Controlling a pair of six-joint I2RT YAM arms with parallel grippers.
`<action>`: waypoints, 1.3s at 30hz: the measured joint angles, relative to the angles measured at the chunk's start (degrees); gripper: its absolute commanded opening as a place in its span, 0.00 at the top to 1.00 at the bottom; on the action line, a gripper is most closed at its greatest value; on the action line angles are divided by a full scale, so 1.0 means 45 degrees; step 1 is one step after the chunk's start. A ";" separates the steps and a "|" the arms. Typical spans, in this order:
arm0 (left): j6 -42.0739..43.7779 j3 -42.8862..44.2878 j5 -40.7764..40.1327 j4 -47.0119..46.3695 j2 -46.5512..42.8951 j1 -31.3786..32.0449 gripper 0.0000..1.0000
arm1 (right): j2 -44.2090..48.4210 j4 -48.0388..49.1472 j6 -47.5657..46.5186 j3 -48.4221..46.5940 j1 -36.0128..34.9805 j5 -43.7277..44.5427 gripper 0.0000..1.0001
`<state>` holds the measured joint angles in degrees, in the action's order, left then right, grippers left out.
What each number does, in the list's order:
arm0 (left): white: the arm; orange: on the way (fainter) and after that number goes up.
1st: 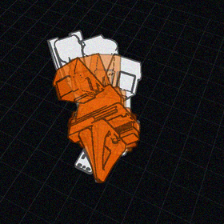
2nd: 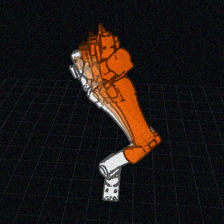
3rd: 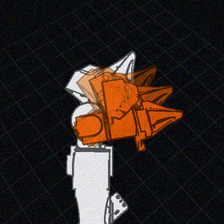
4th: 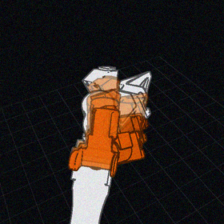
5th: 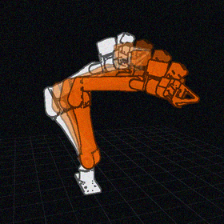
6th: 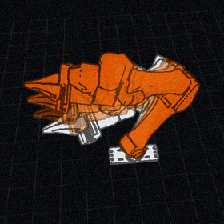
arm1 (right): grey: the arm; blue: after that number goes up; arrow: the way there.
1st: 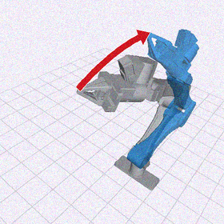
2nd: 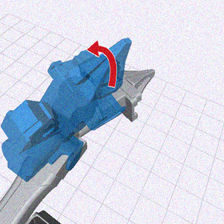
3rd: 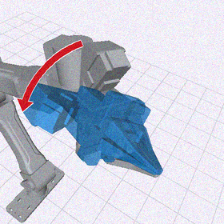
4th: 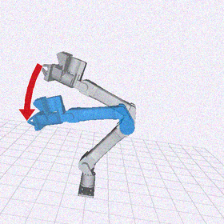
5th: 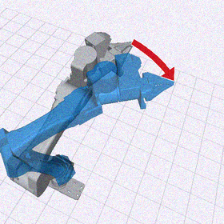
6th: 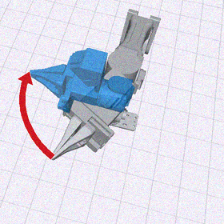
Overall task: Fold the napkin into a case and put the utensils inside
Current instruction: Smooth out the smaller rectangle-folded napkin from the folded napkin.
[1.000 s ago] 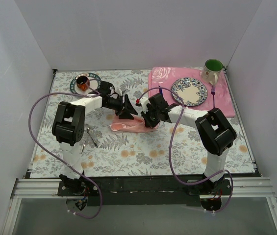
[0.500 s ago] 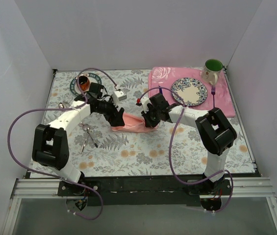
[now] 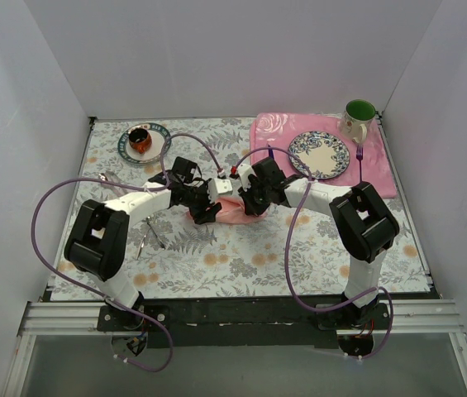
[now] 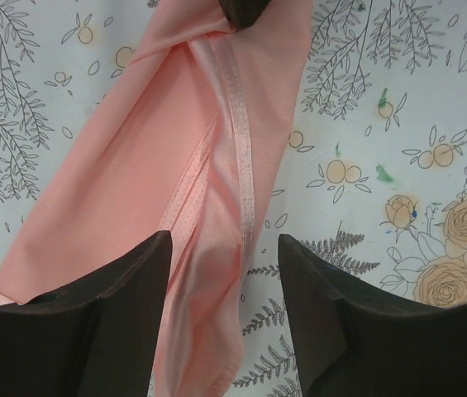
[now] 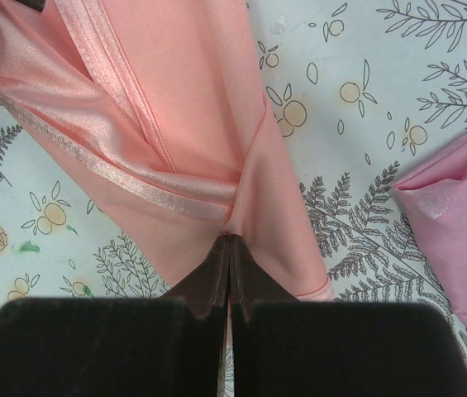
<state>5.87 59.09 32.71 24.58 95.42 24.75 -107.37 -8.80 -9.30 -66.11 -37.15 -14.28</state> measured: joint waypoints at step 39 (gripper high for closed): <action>0.0136 0.6411 0.2399 0.3036 0.4813 0.0277 1.00 | 0.0102 0.0053 0.0811 0.0073 0.0763 0.0481 0.99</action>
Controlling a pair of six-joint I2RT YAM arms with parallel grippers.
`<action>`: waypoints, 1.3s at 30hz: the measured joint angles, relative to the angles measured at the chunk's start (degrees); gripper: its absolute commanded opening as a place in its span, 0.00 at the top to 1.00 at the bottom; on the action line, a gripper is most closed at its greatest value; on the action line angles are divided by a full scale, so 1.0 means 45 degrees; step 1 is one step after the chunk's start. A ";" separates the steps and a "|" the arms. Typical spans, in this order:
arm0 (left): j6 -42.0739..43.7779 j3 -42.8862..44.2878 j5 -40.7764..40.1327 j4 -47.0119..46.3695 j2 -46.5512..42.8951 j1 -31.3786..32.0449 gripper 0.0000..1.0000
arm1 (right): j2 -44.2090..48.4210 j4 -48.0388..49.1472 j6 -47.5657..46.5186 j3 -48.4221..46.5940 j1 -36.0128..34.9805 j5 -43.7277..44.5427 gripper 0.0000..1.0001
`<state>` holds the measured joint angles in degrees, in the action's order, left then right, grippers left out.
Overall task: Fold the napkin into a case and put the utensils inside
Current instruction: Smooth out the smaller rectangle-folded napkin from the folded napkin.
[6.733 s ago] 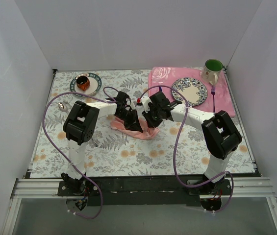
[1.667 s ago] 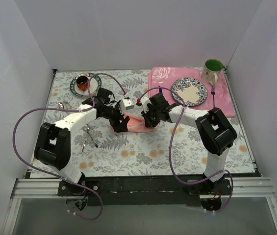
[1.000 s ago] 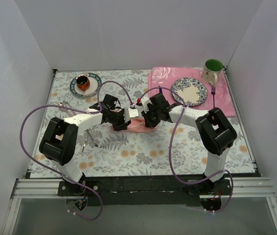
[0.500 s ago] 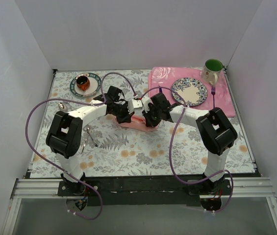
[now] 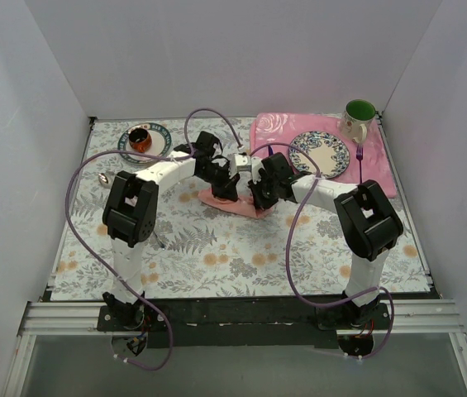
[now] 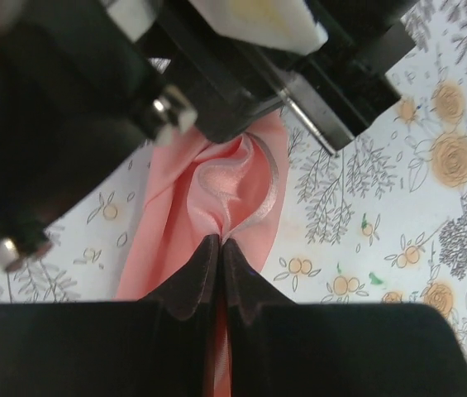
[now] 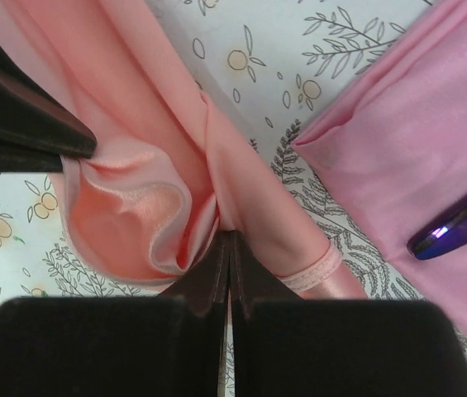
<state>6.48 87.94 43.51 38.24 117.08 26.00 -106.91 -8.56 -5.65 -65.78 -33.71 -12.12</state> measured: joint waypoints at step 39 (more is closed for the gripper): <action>-0.3167 -0.2351 0.0253 -0.1943 -0.2263 -0.3225 0.35 | -0.0010 -0.0350 -0.2191 -0.0117 -0.0665 -0.1379 0.99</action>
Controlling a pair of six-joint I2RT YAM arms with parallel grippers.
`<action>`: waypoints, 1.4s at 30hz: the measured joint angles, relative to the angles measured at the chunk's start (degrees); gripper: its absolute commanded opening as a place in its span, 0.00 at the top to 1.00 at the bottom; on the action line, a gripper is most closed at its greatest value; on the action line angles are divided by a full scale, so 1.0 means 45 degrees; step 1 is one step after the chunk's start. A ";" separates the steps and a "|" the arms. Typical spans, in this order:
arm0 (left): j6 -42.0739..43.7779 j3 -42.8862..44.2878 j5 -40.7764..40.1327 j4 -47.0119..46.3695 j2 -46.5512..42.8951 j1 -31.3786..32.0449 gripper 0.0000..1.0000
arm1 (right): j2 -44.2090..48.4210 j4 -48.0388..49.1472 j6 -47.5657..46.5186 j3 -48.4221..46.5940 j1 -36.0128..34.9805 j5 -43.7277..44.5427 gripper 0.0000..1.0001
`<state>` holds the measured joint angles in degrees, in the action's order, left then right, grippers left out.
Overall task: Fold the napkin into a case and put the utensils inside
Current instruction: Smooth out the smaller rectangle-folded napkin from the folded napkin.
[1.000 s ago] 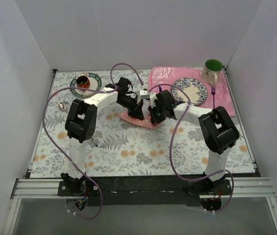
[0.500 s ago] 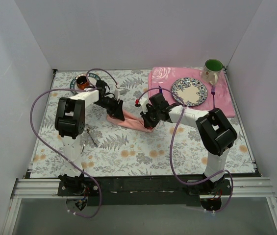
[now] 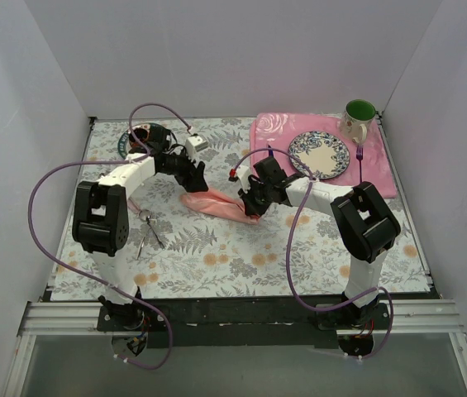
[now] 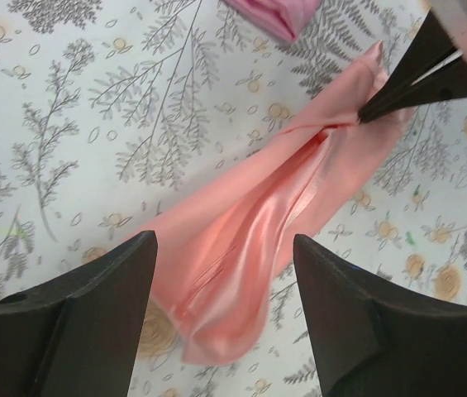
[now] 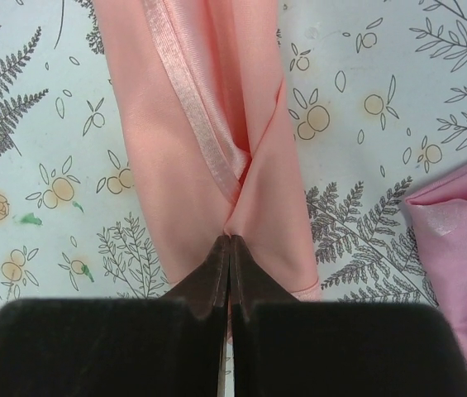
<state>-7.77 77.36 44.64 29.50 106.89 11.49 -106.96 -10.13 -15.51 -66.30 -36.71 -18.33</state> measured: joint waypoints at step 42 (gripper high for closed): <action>0.0967 -0.1899 0.0447 0.3254 -0.2501 -0.0325 0.42 | 0.0282 -0.2521 -0.3667 0.0121 0.0301 -0.3060 0.99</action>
<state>-3.42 68.82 46.65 44.14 95.64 10.02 -105.69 -21.47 -32.01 -65.76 -35.35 -32.10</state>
